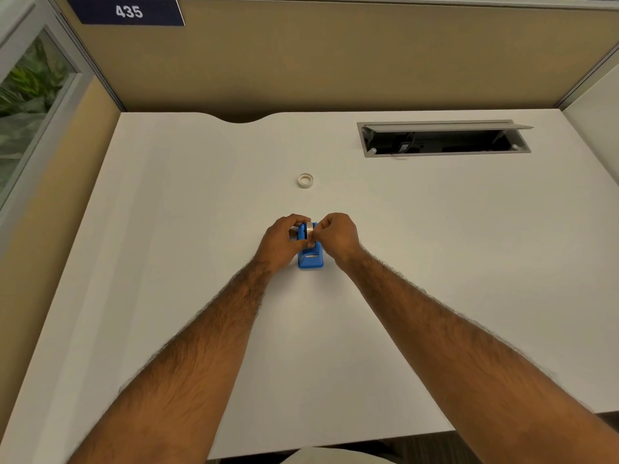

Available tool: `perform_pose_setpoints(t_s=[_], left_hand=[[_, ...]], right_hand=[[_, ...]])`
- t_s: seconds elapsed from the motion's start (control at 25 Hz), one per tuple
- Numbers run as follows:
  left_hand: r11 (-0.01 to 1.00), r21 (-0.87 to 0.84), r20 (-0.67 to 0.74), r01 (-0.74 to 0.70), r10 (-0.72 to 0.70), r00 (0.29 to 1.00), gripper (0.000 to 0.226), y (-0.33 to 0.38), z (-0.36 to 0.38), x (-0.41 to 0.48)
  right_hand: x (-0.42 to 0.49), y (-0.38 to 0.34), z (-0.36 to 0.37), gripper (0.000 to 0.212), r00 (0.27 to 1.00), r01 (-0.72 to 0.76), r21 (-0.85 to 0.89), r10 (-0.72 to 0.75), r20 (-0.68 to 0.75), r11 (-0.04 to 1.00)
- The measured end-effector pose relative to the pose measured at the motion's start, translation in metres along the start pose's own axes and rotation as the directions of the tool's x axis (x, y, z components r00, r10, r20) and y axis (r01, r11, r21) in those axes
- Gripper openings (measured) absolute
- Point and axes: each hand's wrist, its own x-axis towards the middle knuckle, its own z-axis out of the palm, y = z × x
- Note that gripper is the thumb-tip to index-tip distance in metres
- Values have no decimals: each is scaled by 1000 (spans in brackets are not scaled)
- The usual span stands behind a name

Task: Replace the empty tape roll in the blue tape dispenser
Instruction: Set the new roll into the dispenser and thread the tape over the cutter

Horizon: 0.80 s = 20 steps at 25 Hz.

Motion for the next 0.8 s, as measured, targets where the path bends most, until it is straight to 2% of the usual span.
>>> perform_pose_setpoints(t_s=[0.16, 0.32, 0.4, 0.64, 0.8], left_hand=[[1000, -22, -3, 8, -8, 1000, 49, 2, 0, -1], [1000, -12, 0, 23, -23, 1000, 49, 2, 0, -2], [1000, -2, -2, 27, -27, 1000, 49, 1, 1, -2], [999, 47, 2, 25, -25, 1000, 48, 1, 0, -1], [998, 52, -1, 31, -31, 1000, 50, 2, 1, -1]], right_hand=[[4, -5, -2, 20, 1000, 15, -11, -14, 28, 1000], [11, -6, -5, 7, 999, 40, 11, -40, 25, 999], [13, -7, -6, 10, 998, 60, 12, -60, 30, 998], [11, -7, -10, 31, 973, 211, -210, -184, 138, 955], [12, -8, -13, 30, 950, 306, -319, -266, 163, 897]])
